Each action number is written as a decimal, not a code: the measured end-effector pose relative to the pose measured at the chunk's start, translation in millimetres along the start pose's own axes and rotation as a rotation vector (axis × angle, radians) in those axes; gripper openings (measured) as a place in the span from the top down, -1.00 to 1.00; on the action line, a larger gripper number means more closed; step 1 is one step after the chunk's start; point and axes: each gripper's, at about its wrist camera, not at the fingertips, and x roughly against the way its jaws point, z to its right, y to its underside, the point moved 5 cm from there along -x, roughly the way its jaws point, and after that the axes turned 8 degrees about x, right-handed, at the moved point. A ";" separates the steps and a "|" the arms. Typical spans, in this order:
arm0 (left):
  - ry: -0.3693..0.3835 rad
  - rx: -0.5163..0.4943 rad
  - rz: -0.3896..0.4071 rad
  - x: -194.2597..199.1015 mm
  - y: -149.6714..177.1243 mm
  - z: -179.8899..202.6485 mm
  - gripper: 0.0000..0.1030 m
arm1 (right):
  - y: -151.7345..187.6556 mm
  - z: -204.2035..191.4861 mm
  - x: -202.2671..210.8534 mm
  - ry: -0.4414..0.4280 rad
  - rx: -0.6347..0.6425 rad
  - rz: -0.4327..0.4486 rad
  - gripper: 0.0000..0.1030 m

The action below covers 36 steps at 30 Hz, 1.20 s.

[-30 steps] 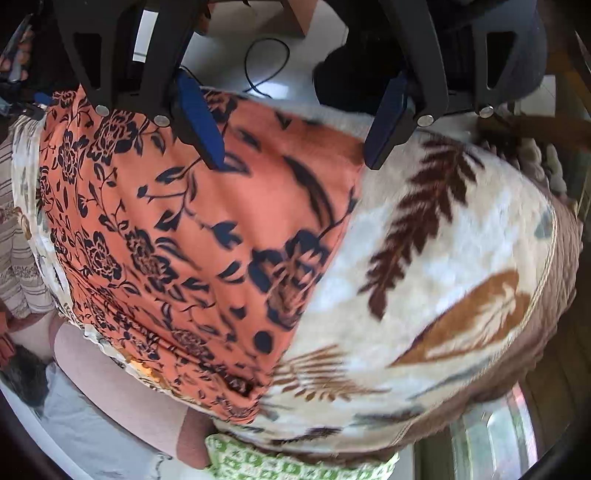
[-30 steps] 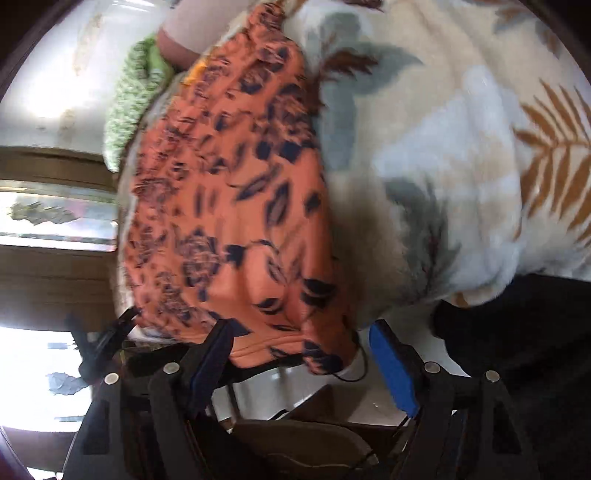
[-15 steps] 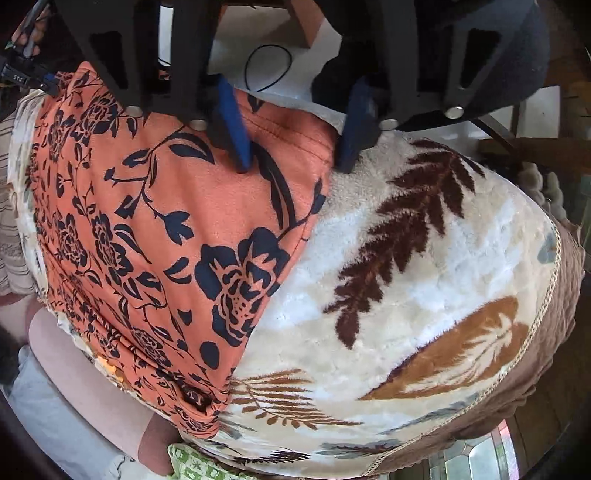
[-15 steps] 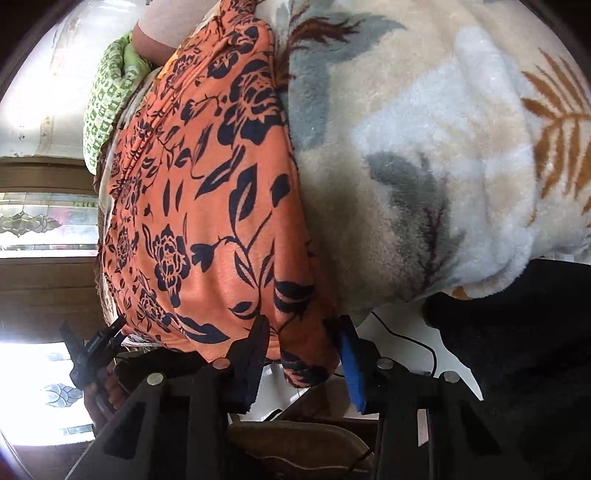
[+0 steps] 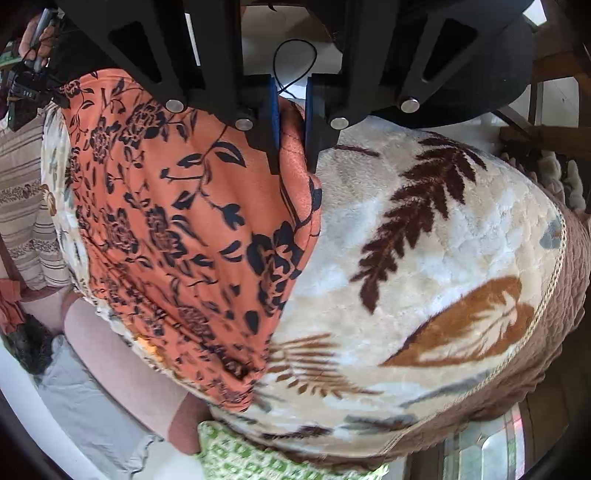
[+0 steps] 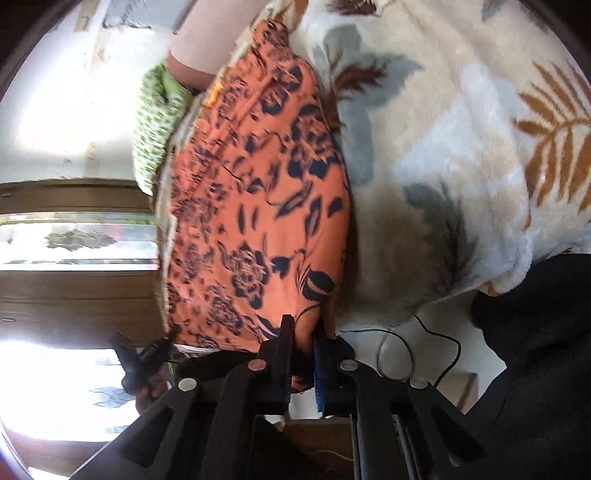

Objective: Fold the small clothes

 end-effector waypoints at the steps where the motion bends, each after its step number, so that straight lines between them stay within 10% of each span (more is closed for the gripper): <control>1: -0.001 0.008 -0.007 -2.0 -0.3 -1.0 0.79 | 0.8 5.4 -2.6 0.001 -0.019 -0.007 0.81; 8: -0.063 -0.028 -0.037 -17.7 2.2 -3.6 0.72 | -0.3 16.5 -18.2 0.057 -0.027 -0.058 0.74; 11: -0.073 -0.008 -0.047 -24.6 -0.5 -4.4 0.34 | -2.0 19.1 -24.9 0.079 -0.029 -0.072 0.74; 13: -0.070 -0.002 -0.048 -27.4 -1.0 -3.8 0.34 | -4.5 20.3 -28.8 0.086 -0.024 -0.079 0.73; 15: -0.066 -0.020 -0.057 -28.9 -1.1 -1.8 0.79 | -4.4 22.2 -32.7 0.080 -0.022 -0.095 0.73; 22: 0.106 0.003 0.005 14.2 -18.8 10.4 0.80 | -14.9 -1.9 -10.2 -0.121 -0.032 -0.027 0.85; 28: 0.226 -0.056 0.101 64.0 -74.0 56.6 0.80 | -74.0 -50.5 22.2 -0.275 0.026 0.092 0.85; 36: 0.227 -0.096 0.175 42.2 -222.1 152.1 0.79 | -245.4 -92.8 32.4 -0.317 0.078 0.276 0.85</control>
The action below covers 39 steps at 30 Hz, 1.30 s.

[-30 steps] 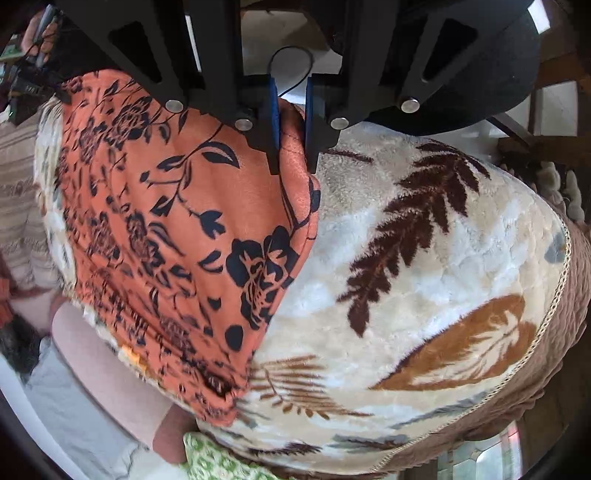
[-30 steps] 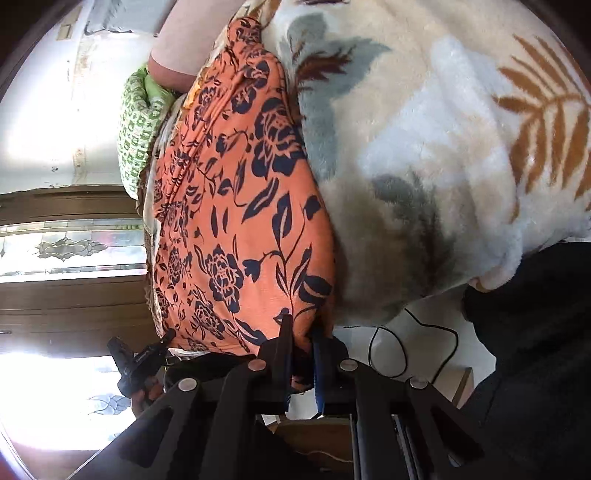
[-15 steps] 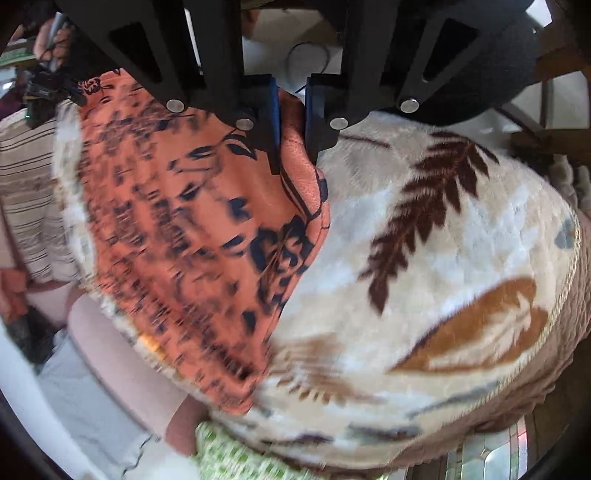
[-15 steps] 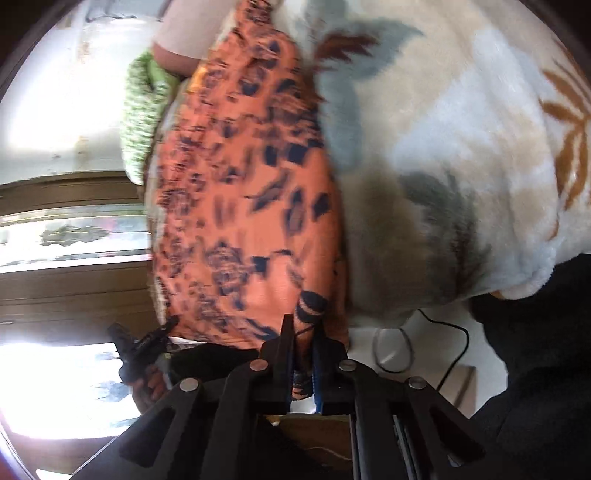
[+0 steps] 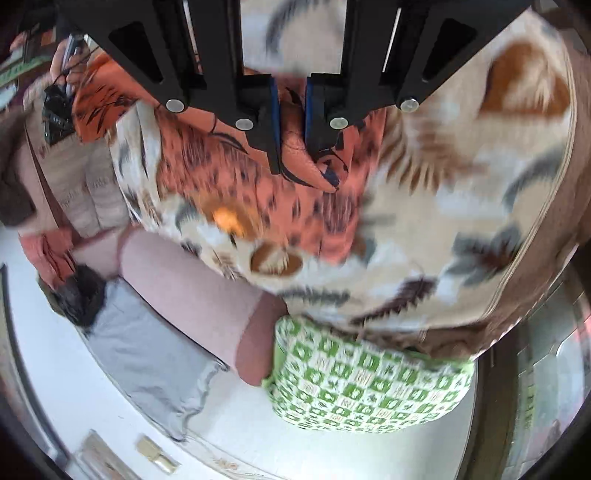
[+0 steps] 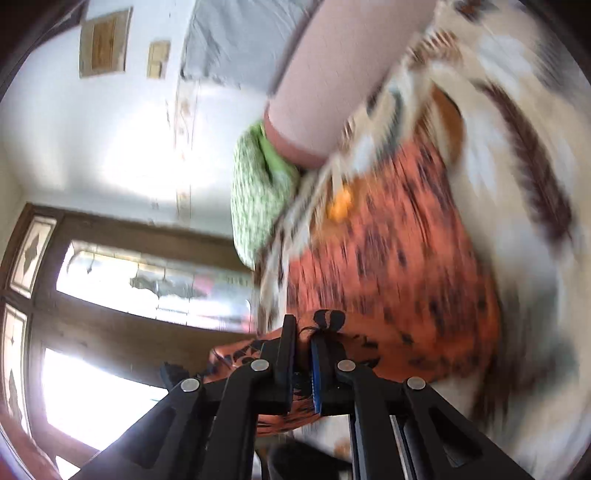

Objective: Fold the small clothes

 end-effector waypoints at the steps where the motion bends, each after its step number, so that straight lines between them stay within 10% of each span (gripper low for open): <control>1: -0.016 0.020 0.000 -15.9 -14.8 0.7 0.79 | -15.7 4.9 -6.9 0.009 -0.007 0.010 0.85; 6: -0.168 0.067 -0.058 -151.6 -65.1 -14.0 0.51 | -86.6 86.6 -61.8 0.182 -0.120 0.044 0.81; 10: -0.286 0.072 -0.097 -190.3 -53.7 -35.1 0.34 | -85.3 133.1 -76.5 0.377 -0.131 0.039 -0.30; 12: -0.270 0.046 -0.035 -174.3 -53.9 -36.4 -0.07 | -78.8 126.0 -68.0 0.368 -0.086 0.055 -0.30; 19: -0.205 0.007 0.159 -93.6 -48.6 -15.5 -0.25 | -45.1 37.7 -82.0 0.304 0.174 -0.049 -0.31; 25: -0.184 -0.169 -0.010 -138.3 8.6 20.3 -0.33 | -50.6 57.8 -126.2 0.335 0.172 -0.122 -0.31; 28: -0.311 -0.169 -0.146 -185.9 32.7 5.7 -0.30 | -73.2 110.8 -119.4 0.424 0.040 -0.077 -0.32; 35: -0.322 -0.170 -0.051 -175.4 31.8 10.6 -0.23 | -72.5 107.0 -36.7 0.488 0.060 0.058 -0.33; 39: -0.332 -0.153 0.006 -160.8 45.6 26.9 -0.23 | -48.3 72.0 -14.0 0.691 0.225 0.089 -0.37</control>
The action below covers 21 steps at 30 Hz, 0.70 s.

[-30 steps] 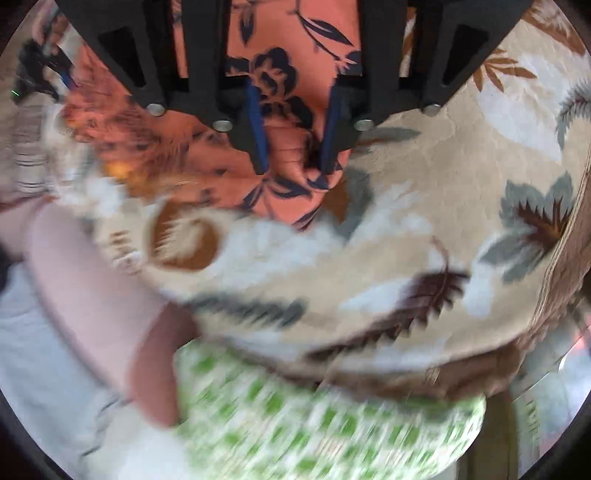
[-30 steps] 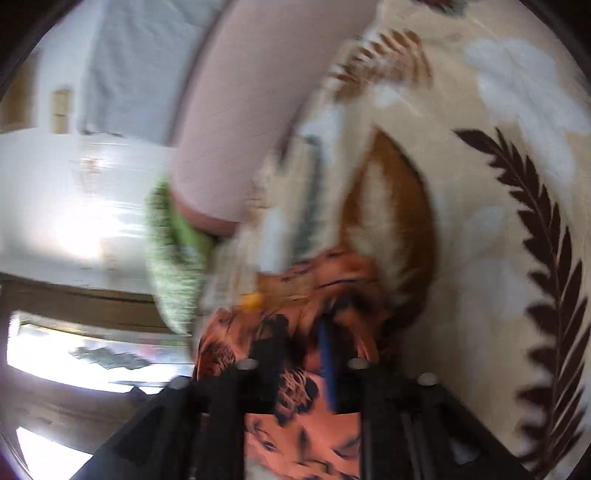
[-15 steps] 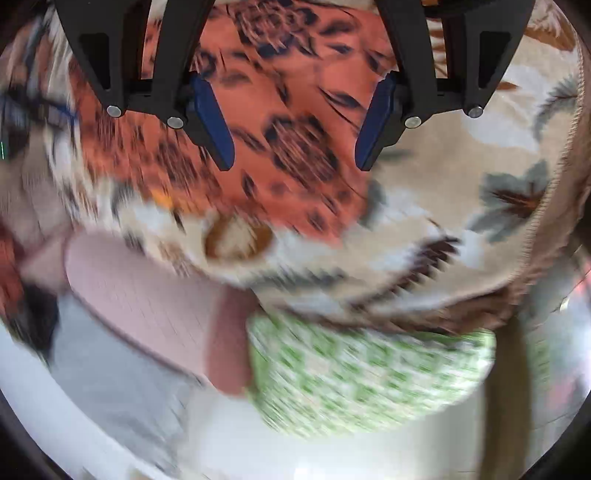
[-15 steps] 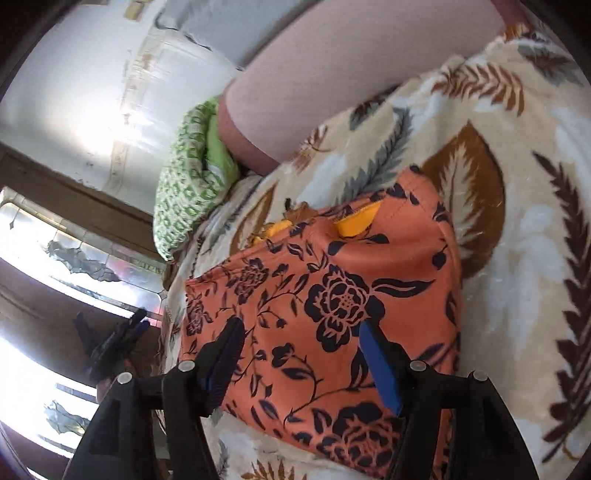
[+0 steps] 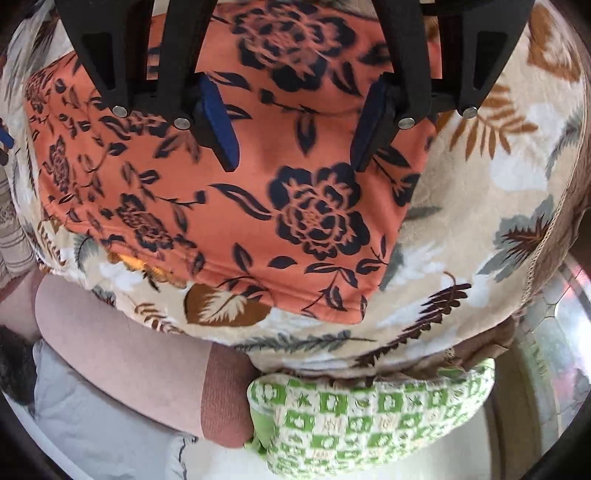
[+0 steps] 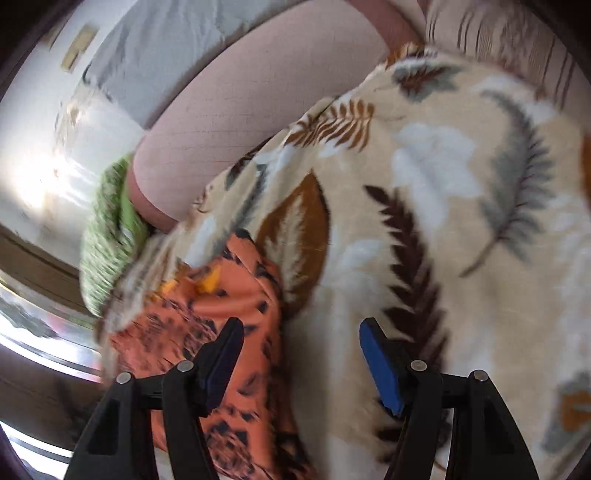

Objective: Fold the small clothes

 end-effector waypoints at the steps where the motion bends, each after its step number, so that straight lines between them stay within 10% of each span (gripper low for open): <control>1: 0.006 0.003 0.013 5.9 1.3 5.3 -0.23 | -0.7 -11.0 19.0 -0.013 0.064 0.042 -0.36; 6: 0.014 0.025 0.099 39.6 18.9 21.5 -0.26 | 17.5 -113.6 28.6 -0.169 0.263 0.113 -0.46; 9: 0.012 0.027 0.085 45.7 30.1 18.0 -0.26 | 56.7 -135.6 -8.2 -0.294 0.287 -0.030 -0.47; 17: 0.008 0.062 0.098 62.3 54.4 4.0 -0.26 | 77.2 -85.9 26.1 -0.067 0.250 0.019 -0.47; 21: 0.028 0.024 0.099 73.1 65.4 9.9 -0.26 | 83.7 -144.5 40.4 -0.200 0.423 0.070 -0.47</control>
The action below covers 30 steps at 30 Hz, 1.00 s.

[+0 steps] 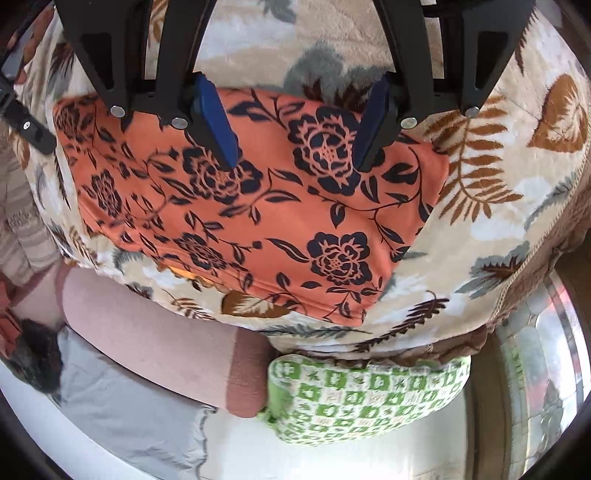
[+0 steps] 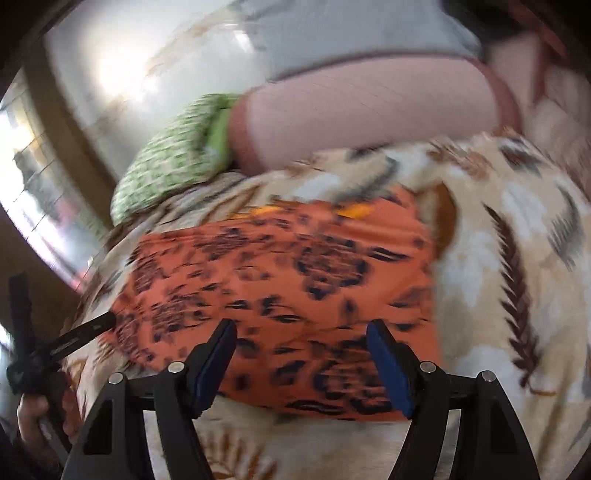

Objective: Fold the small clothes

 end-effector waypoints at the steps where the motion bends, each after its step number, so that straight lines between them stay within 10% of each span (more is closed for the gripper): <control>1: -0.003 -0.009 0.003 3.1 1.1 -1.5 -0.26 | -1.3 -6.4 -1.3 -0.045 -0.018 0.023 -0.47; 11: -0.068 0.022 0.052 17.5 -9.1 -32.7 -0.26 | 5.5 227.1 15.4 -0.307 -0.521 0.231 -0.72; 16: -0.128 0.028 0.051 6.2 -12.7 -26.7 -0.26 | 21.0 313.5 -11.1 -0.426 -0.574 0.232 -0.50; 19: -0.147 0.030 0.064 3.1 -17.3 -23.1 -0.26 | 31.4 381.0 37.6 -0.188 -0.543 0.339 -0.47; 23: -0.175 0.019 0.075 5.4 -18.9 -26.7 -0.26 | 63.3 461.1 104.1 -0.111 -0.623 0.497 -0.31; 30: -0.147 0.048 0.090 17.1 -27.4 -47.2 -0.26 | 25.2 421.0 98.3 0.061 -0.469 0.331 -0.42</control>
